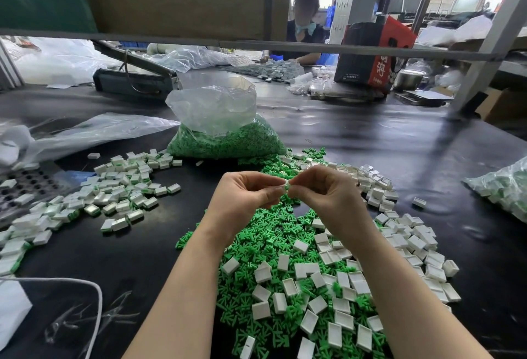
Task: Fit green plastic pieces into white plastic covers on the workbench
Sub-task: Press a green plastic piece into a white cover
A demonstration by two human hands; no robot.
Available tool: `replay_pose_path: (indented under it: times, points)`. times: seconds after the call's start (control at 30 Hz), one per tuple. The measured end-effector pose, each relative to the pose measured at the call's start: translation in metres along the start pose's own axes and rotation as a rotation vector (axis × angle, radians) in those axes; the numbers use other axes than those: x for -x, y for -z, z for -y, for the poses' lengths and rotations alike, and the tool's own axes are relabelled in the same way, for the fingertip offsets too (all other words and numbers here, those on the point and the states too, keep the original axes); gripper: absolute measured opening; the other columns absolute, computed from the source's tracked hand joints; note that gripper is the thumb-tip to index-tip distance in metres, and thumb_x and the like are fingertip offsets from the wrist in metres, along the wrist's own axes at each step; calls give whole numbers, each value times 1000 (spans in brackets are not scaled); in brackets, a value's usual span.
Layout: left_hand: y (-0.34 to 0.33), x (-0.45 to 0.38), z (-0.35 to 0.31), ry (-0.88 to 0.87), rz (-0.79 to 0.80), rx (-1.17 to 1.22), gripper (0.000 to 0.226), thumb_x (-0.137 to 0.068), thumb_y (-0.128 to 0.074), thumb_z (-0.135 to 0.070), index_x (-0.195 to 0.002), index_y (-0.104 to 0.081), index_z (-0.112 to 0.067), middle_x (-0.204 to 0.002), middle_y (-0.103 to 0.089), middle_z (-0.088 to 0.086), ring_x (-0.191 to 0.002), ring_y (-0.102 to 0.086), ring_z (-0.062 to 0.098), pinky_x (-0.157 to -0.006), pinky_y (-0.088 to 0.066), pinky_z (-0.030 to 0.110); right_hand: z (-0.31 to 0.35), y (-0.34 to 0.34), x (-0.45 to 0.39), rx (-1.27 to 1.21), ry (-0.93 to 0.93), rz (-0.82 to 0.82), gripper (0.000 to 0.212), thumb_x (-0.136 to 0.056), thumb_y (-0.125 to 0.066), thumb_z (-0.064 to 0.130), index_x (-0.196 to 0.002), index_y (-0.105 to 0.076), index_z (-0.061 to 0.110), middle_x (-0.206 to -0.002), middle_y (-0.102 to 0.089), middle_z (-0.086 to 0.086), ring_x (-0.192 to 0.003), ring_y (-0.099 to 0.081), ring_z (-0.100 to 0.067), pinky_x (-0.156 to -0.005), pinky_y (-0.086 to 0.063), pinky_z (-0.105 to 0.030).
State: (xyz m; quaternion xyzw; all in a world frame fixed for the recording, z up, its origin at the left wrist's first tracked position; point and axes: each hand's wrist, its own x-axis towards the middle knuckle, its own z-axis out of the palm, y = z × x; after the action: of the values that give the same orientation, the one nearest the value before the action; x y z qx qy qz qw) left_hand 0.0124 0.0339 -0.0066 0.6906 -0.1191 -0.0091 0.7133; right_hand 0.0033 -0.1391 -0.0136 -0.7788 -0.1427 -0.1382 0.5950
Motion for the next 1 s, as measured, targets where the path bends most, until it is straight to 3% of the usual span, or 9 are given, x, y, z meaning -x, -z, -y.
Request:
replay_pose_path:
  times: [0.1,0.17,0.3,0.4,0.67,0.9,1.0]
  points:
    - [1,0,-1,-28,14,-35,16,-82,-71,0,-85,-76,-14,-74,-75,3,-68,-67,10,-65,-54,18,-1,2,1,167,-59,108,4,-92,-65,18,-88,-65,18,-72,-73,1,-67,-68,-18,-64,-53,-28]
    - [0,0,0,-32,25,-82,15,-83,-70,0,-87,-76,-14,-77,-75,3,-70,-68,10,-67,-55,19,-3,1,1,282,-69,200,16,-97,-57,20,-83,-63,19,-68,-70,3,-58,-57,-16,-58,-46,-33]
    - [-1,-2,5,-18,35,-184,8,-88,-68,-7,-94,-72,-10,-82,-73,11,-71,-65,12,-71,-57,22,-3,-1,2,320,-50,236,26,-101,-50,18,-77,-60,12,-62,-62,1,-48,-43,-1,-50,-34,-17]
    - [0,-3,9,5,94,-263,6,-93,-63,-10,-91,-68,-9,-75,-71,5,-69,-65,11,-69,-55,21,-3,0,2,307,-75,257,26,-100,-49,15,-76,-57,10,-61,-59,2,-49,-43,1,-52,-34,-14]
    - [0,-3,9,-32,91,-319,14,-90,-65,-3,-81,-72,-11,-65,-70,2,-61,-64,10,-63,-55,23,-2,-1,3,321,-76,293,31,-98,-53,13,-67,-51,18,-61,-50,2,-57,-43,-12,-58,-36,-33]
    - [-1,-3,9,-38,60,-267,26,-87,-69,-1,-75,-74,-23,-64,-72,1,-60,-68,12,-61,-55,21,0,-1,3,308,-46,289,36,-97,-56,13,-63,-50,24,-59,-48,4,-57,-42,-14,-57,-35,-34]
    - [0,-3,10,-51,53,-279,30,-85,-71,-1,-72,-75,-28,-66,-73,5,-61,-69,16,-64,-59,28,-1,0,3,327,-40,292,37,-97,-56,14,-62,-50,25,-59,-47,3,-56,-41,-13,-56,-35,-33]
